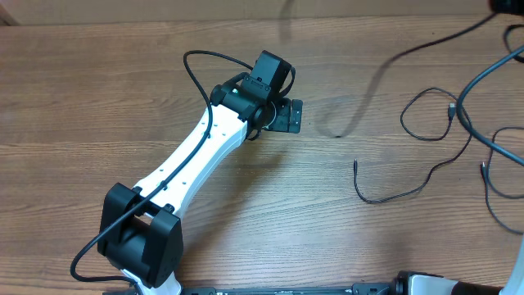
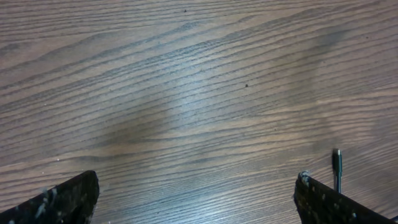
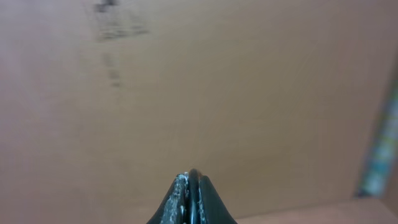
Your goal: Untangle cables
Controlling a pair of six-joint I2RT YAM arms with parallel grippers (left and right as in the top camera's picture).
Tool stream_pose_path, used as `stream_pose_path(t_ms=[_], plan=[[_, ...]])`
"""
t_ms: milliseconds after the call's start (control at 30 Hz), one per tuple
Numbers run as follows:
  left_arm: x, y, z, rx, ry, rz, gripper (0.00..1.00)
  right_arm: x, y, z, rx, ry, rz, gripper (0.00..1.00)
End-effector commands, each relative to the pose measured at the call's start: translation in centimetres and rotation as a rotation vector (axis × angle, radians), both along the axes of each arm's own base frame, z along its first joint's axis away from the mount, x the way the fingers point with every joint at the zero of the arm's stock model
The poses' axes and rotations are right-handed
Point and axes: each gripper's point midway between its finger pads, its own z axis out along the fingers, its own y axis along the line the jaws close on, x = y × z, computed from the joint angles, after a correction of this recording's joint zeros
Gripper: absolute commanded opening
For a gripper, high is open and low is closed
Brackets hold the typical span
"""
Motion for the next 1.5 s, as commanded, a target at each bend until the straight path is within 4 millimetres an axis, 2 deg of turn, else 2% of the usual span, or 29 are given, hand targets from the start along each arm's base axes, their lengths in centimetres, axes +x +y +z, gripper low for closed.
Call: stream_pose_path(t_ms=[0,100,200,300,400,500,567,700,800,933,1067,1167,1233,1300,1333,1367,1400,1467], plan=[[0.1,0.3,-0.5,0.011,0.006,0.021,0.99,-0.4,-1.2,0.5,-0.016,-0.004,-0.065,0.04],[0.2,0.3,-0.4,0.008,0.002,0.021,1.0,0.7,-1.0,-0.7,-0.012,0.028,-0.048,0.04],[0.3,0.2,-0.3,0.005,-0.003,0.021,1.0,2.9,-0.2,-2.6,-0.002,0.072,0.014,0.04],[0.3,0.2,-0.3,0.005,-0.003,0.022,1.0,5.2,1.2,-4.1,0.012,0.091,0.114,0.04],[0.3,0.2,-0.3,0.005,-0.003,0.022,1.0,6.7,3.6,-3.7,0.021,0.043,0.266,0.04],[0.3,0.2,-0.3,0.005,-0.003,0.022,1.0,6.7,7.2,-2.4,0.018,-0.02,0.445,0.04],[0.3,0.2,-0.3,0.005,-0.003,0.022,1.0,6.4,9.1,-2.1,0.014,-0.036,0.505,0.04],[0.3,0.2,-0.3,0.005,-0.003,0.022,1.0,5.9,12.4,-2.8,0.023,-0.005,0.575,0.04],[0.3,0.2,-0.3,0.005,-0.003,0.022,1.0,6.1,13.1,-4.2,0.035,0.049,0.561,0.04],[0.3,0.2,-0.3,0.005,-0.003,0.022,1.0,8.0,11.9,-9.8,0.059,0.233,0.453,0.04],[0.3,0.2,-0.3,0.005,-0.003,0.022,1.0,9.5,11.9,-17.4,0.101,0.466,0.444,0.04],[0.3,0.2,-0.3,0.005,-0.003,0.022,1.0,10.4,12.0,-22.2,0.125,0.598,0.438,0.04],[0.3,0.2,-0.3,0.005,-0.003,0.022,1.0,10.9,12.0,-24.9,0.139,0.672,0.434,0.1],[0.3,0.2,-0.3,0.005,-0.003,0.022,1.0,11.1,12.1,-27.1,0.15,0.732,0.43,0.31],[0.3,0.2,-0.3,0.005,-0.003,0.022,1.0,11.1,12.1,-27.9,0.155,0.756,0.428,0.36],[0.3,0.2,-0.3,0.005,-0.003,0.022,1.0,11.0,12.0,-28.3,0.157,0.769,0.427,0.59],[0.3,0.2,-0.3,0.005,-0.003,0.022,1.0,10.9,12.0,-28.4,0.158,0.775,0.427,0.74],[0.3,0.2,-0.3,0.005,-0.003,0.022,1.0,10.7,11.8,-28.0,0.157,0.774,0.42,0.9]])
